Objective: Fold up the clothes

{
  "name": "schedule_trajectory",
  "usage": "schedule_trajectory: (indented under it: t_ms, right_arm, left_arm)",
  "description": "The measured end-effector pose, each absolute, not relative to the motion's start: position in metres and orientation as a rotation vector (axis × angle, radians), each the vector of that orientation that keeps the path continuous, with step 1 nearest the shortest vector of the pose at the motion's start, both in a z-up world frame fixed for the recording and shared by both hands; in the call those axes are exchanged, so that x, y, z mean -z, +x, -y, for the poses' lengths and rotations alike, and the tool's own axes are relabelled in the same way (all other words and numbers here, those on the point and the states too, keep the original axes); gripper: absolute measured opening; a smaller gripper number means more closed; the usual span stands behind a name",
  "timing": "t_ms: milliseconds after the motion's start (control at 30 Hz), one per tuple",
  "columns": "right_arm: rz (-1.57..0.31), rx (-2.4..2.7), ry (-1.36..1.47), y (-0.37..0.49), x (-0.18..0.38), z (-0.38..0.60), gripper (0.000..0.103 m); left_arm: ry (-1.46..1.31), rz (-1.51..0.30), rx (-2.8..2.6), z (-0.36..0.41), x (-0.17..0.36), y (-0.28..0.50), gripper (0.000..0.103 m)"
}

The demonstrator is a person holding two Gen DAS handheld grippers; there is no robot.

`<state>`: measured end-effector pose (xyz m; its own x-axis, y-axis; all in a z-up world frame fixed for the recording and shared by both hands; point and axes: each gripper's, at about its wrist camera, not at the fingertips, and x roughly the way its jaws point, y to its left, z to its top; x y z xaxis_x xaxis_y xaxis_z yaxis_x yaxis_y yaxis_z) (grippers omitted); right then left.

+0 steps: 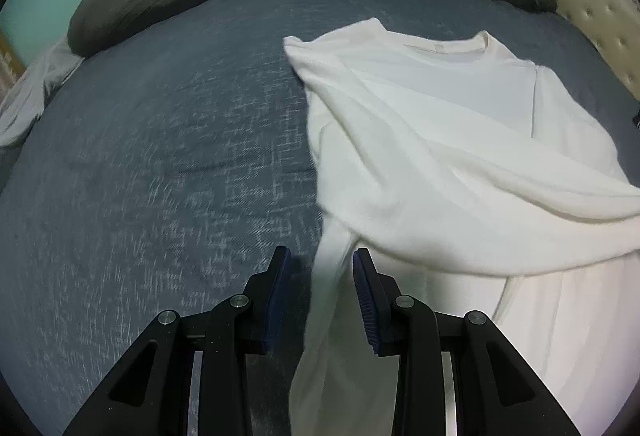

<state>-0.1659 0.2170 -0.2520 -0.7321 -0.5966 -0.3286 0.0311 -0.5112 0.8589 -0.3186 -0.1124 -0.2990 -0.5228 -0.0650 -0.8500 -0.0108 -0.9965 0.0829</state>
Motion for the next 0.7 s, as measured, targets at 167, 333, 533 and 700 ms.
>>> schedule_trajectory:
  t_ms: [167,333,533,700]
  right_arm:
    - [1.301,2.295,0.855,-0.164,0.252,-0.223,0.002]
    - [1.346,2.308,0.822,-0.160,0.250,-0.234,0.002]
    - [1.316,2.303,0.851,-0.159,0.249,-0.228,0.002]
    - [1.301,2.296,0.907,-0.155,0.254,-0.222,0.002]
  left_arm:
    - [1.540,0.149,2.685,0.116,0.306,-0.337,0.032]
    - [1.502,-0.050,2.703,0.143,0.302,-0.336,0.007]
    - [1.508,-0.146,2.704,0.161,0.309,-0.329,0.008]
    - [1.502,-0.189,2.715,0.166,0.308,-0.326,0.008]
